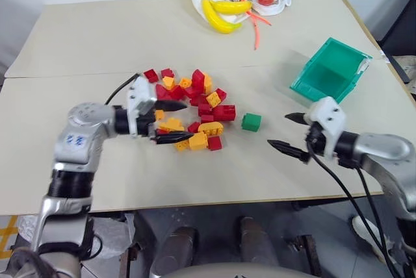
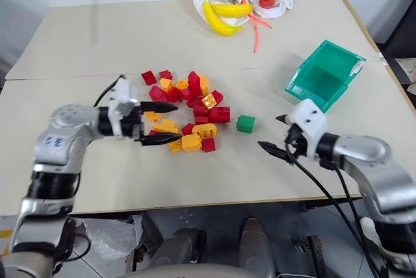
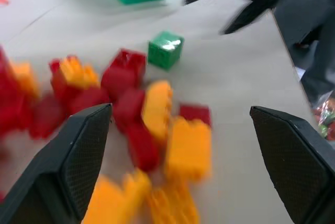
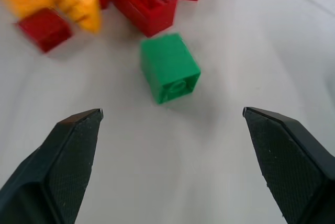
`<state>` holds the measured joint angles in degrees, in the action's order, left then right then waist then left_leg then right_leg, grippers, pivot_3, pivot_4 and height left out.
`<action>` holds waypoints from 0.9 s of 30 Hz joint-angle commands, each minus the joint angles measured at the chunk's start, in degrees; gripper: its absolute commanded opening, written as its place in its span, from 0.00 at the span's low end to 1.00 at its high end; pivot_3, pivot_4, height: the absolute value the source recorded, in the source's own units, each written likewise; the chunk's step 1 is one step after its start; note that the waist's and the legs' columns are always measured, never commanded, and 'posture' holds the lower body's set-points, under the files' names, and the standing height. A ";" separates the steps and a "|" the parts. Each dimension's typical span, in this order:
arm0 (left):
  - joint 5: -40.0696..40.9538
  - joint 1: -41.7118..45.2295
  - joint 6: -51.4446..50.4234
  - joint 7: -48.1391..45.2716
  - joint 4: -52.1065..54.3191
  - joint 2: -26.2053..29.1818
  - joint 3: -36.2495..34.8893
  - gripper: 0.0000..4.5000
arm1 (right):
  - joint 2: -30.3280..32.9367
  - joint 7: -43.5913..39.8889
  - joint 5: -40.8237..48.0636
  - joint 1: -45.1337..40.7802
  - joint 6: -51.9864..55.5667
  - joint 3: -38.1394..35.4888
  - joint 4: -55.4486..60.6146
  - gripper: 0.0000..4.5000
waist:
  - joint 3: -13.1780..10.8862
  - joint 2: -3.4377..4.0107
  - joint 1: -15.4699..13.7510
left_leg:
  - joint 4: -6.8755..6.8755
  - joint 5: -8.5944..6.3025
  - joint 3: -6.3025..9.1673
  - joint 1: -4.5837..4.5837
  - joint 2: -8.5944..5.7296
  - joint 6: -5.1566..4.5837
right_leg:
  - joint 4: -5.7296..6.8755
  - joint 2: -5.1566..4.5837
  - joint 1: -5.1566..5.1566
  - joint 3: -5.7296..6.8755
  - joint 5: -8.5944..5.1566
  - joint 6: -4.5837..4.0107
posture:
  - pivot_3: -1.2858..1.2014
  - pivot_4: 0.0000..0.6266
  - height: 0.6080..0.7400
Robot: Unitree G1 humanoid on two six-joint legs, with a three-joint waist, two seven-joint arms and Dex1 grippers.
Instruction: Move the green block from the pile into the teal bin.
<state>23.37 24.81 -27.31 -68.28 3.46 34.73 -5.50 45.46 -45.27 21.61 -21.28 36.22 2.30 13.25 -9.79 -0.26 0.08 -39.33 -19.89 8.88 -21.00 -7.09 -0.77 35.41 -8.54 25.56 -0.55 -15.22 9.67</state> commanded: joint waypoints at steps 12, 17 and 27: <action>7.13 -10.97 2.32 5.85 13.22 2.65 -7.58 1.00 | -8.39 -12.21 -11.21 -18.96 -10.75 12.97 -25.67 0.74 | 0.00 0.00 0.13 | 0.10 0.00 0.10 -0.05 0.04 0.02 | -0.13 0.02 0.02 0.11 0.03 -0.08 | 0.52 0.24 1.00; 9.04 -12.32 1.73 7.01 14.64 3.55 -9.18 1.00 | -8.85 -12.67 -10.45 -17.61 -13.43 10.31 -22.09 0.37 | 0.00 0.00 0.11 | 0.12 0.00 0.10 -0.05 0.06 0.03 | -0.13 0.04 0.04 0.11 0.03 -0.09 | 0.52 0.24 1.00; 10.06 -8.11 2.64 8.17 12.20 3.20 -7.67 1.00 | -3.20 -5.61 -11.51 -16.84 -12.57 -1.07 -17.54 0.33 | 0.00 0.00 -0.18 | 0.12 -0.01 0.10 -0.06 0.03 0.03 | -0.14 0.03 0.04 0.10 0.03 -0.10 | 0.52 0.24 1.00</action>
<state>32.00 15.49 -25.82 -59.98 15.20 37.63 -12.72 39.78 -52.44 10.92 -36.80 24.88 5.16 -4.75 -9.79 -0.25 -0.10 -39.21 -19.90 8.98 -21.07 -7.07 -0.74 35.27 -8.52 25.60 -0.45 -15.19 9.57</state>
